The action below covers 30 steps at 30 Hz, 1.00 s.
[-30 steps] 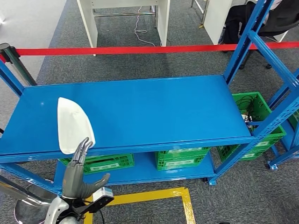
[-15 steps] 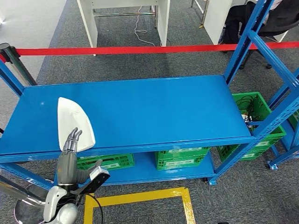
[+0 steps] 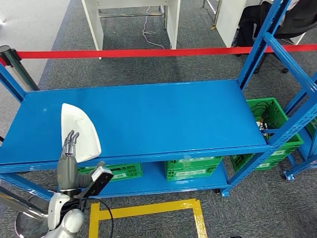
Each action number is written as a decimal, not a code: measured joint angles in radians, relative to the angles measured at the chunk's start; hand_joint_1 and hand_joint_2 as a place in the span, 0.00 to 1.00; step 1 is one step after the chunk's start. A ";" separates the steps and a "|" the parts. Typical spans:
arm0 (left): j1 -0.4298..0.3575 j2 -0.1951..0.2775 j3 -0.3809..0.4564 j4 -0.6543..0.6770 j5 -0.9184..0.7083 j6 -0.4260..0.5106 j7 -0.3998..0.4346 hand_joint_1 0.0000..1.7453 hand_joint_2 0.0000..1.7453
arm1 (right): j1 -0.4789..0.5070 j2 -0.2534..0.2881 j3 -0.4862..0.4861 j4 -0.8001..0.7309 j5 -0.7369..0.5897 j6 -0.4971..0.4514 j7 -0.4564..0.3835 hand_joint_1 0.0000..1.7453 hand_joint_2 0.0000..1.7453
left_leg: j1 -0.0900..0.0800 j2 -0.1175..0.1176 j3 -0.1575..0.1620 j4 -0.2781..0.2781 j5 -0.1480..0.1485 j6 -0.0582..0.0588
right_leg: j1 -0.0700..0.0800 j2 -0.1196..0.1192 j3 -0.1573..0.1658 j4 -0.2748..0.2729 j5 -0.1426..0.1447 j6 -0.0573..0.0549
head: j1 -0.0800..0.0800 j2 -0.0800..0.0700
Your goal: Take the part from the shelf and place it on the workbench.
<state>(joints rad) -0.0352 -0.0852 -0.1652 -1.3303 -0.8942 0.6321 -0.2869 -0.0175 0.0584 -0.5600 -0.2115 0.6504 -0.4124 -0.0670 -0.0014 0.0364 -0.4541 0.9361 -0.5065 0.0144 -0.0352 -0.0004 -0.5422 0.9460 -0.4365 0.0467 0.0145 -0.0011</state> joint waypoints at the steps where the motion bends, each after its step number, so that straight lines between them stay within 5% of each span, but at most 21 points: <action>1: 0.000 -0.001 0.002 0.000 0.000 0.000 0.000 0.00 1.00 | 0.000 0.000 0.000 0.000 0.000 0.000 0.000 0.00 1.00 | 0.000 0.000 0.000 0.000 0.000 0.000 | 0.000 0.000 0.000 0.000 0.000 0.000 | 0.000 0.000; 30: -0.002 -0.007 0.006 0.005 0.000 0.000 0.000 0.00 1.00 | 0.000 0.000 0.000 0.002 0.000 0.000 0.000 0.00 1.00 | 0.000 0.000 0.000 0.000 0.000 0.000 | 0.000 0.000 0.000 0.000 0.000 0.000 | 0.000 0.000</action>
<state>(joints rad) -0.0368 -0.0923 -0.1591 -1.3252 -0.8942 0.6321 -0.2868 -0.0175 0.0584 -0.5601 -0.2094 0.6504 -0.4124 -0.0671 -0.0013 0.0364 -0.4541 0.9363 -0.5064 0.0143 -0.0352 -0.0004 -0.5422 0.9461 -0.4365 0.0467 0.0145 -0.0011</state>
